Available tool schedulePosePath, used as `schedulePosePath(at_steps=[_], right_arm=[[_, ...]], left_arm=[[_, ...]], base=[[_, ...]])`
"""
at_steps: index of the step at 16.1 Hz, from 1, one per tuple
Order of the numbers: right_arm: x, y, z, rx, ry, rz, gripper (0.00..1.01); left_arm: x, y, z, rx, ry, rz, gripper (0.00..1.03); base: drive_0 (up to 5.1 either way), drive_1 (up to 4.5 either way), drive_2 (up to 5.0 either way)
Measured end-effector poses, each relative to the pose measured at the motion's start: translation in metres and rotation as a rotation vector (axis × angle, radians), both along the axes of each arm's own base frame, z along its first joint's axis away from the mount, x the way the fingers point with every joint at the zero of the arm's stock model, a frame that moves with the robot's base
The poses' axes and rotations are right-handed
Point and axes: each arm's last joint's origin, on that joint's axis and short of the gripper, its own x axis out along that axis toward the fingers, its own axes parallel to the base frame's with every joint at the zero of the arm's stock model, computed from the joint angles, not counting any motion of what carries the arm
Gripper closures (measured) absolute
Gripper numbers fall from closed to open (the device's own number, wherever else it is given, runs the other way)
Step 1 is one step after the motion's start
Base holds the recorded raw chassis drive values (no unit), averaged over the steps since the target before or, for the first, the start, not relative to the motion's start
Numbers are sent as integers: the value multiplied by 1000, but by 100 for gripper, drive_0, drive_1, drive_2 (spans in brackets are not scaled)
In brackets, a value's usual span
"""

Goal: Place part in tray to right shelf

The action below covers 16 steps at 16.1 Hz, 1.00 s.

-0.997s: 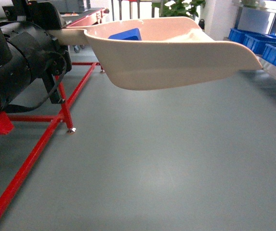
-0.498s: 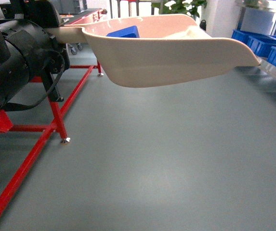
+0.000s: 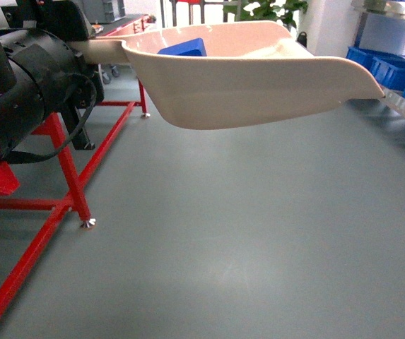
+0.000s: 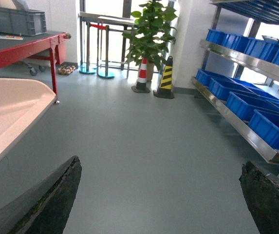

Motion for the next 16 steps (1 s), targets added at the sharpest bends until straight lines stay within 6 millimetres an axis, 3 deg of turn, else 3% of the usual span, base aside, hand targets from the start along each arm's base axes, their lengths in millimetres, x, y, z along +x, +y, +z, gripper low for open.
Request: schedulePosePath(at_steps=[16], right_arm=[[0, 0, 0, 1, -3, 1, 3]], left_arm=[[0, 0, 0, -1, -3, 2, 91]], base=[[1, 433, -432]])
